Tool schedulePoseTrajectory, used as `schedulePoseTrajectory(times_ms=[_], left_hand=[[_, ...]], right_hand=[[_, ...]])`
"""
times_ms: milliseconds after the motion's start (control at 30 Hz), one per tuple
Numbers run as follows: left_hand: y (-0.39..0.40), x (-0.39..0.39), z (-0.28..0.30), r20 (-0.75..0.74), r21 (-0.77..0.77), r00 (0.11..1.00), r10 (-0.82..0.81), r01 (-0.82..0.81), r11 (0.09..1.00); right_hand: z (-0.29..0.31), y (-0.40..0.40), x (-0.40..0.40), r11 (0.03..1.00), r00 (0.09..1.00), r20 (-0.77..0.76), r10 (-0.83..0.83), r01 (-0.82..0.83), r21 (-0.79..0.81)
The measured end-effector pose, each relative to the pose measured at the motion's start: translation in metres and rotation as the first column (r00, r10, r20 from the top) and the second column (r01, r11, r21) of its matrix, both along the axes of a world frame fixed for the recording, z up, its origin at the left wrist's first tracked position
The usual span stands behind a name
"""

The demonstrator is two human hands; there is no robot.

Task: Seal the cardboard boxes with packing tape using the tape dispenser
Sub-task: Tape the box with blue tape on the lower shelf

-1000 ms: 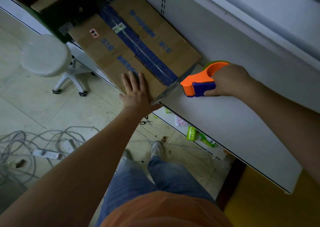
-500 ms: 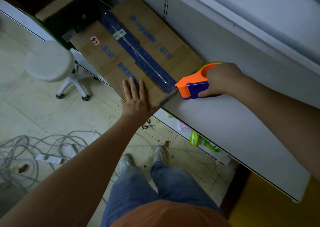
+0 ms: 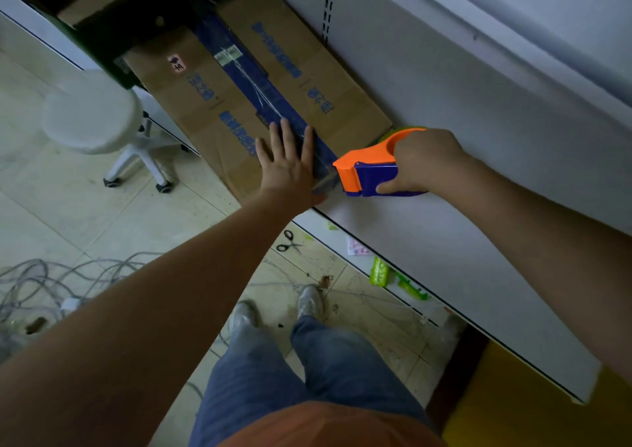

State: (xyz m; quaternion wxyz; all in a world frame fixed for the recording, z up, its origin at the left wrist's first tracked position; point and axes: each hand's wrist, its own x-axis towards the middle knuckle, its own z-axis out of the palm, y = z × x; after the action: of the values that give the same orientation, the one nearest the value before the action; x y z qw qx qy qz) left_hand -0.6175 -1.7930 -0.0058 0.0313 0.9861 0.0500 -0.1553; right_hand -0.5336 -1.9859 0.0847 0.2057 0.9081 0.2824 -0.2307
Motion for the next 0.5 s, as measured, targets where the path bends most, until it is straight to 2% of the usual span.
schedulePoseTrajectory(times_ms=[100, 333, 433, 500], left_hand=[[0.003, -0.001, -0.008, 0.098, -0.054, 0.995, 0.017, -0.012, 0.998], [0.005, -0.002, -0.020, 0.137, -0.028, 0.991, 0.001, 0.003, 1.000], [0.007, -0.002, -0.022, 0.119, -0.018, 0.993, -0.008, 0.010, 1.000], [0.007, -0.001, -0.020, 0.108, -0.019, 0.994, -0.015, 0.017, 1.000]], right_hand=[[-0.002, 0.000, 0.003, 1.000, 1.000, -0.014, -0.027, 0.027, 0.005], [0.001, -0.013, 0.007, 0.998, 0.999, 0.004, -0.053, 0.053, 0.045], [0.010, -0.029, 0.011, 0.981, 0.986, -0.011, -0.167, 0.167, 0.100], [0.023, -0.042, 0.013, 0.941, 0.961, -0.061, -0.271, 0.278, 0.193]])
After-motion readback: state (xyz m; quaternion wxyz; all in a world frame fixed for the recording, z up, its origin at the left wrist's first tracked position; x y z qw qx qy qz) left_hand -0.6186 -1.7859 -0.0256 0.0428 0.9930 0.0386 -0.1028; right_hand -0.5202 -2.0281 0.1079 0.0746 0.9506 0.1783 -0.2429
